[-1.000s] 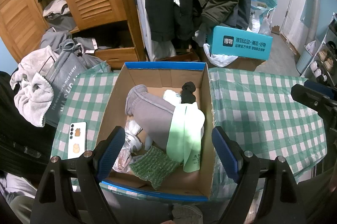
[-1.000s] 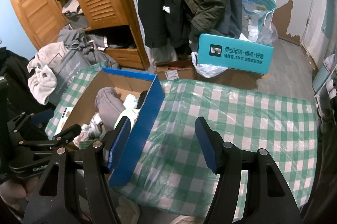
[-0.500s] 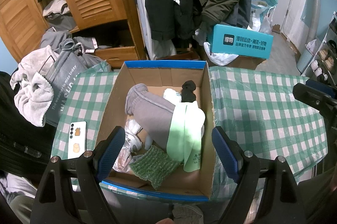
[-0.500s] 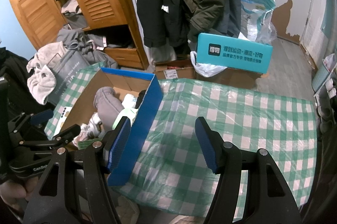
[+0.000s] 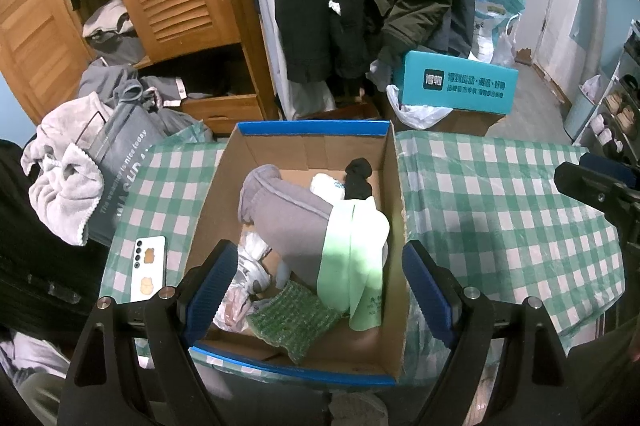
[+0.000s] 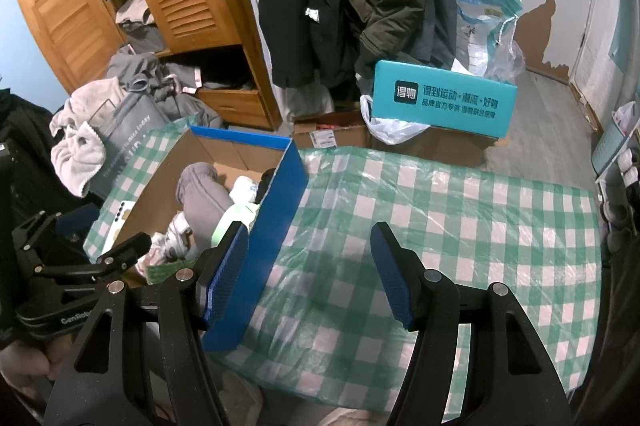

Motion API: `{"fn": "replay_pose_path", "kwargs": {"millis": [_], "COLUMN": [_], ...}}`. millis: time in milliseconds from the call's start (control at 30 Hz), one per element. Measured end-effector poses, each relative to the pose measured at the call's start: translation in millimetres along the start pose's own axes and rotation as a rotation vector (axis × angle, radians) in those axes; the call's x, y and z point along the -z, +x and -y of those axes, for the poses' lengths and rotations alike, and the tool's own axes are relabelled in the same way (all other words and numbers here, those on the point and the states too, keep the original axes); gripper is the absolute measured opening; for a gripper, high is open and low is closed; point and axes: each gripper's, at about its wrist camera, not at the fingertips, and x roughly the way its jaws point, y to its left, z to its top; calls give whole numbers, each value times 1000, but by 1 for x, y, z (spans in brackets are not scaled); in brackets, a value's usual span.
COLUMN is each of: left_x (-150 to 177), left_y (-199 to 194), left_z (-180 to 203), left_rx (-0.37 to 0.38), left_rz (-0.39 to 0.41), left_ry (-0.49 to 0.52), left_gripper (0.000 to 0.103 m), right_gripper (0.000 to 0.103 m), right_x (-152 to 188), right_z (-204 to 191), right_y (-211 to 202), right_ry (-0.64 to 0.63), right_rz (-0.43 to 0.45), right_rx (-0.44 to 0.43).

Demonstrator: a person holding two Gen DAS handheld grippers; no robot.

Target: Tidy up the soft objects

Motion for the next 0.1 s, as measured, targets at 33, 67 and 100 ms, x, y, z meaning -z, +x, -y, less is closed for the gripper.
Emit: {"fn": "replay_pose_path", "kwargs": {"millis": [33,67,100], "left_x": [0,0,0], "left_y": [0,0,0], "left_z": [-1,-1,-1], "left_rx": [0,2,4], "left_rz": [-1,-2,-4], "left_ry": [-1,0,-1], "left_gripper": [85,85,85], "right_gripper": [63,63,63], "right_x": [0,0,0], "right_z": [0,1,0], "right_y": [0,0,0], "right_ry": [-2,-3,-1], "right_rz": [1,1,0], "right_rx": [0,1,1]}}
